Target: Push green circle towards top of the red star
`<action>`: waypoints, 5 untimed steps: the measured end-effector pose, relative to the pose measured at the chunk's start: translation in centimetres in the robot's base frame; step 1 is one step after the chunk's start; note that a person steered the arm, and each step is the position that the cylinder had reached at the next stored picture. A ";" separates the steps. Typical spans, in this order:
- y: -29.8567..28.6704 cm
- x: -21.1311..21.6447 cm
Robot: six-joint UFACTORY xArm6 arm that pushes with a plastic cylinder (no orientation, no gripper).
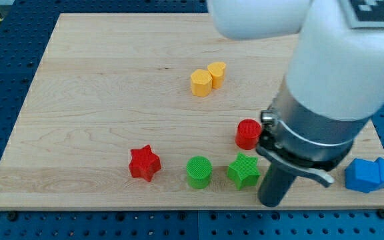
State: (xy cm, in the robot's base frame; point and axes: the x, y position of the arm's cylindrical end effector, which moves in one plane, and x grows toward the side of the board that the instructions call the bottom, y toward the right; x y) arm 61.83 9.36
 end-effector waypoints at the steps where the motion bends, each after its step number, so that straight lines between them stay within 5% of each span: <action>1: -2.8 -0.2; 4: -4.6 -3.8; 5: -4.6 -1.9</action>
State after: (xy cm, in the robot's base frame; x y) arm 59.91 4.76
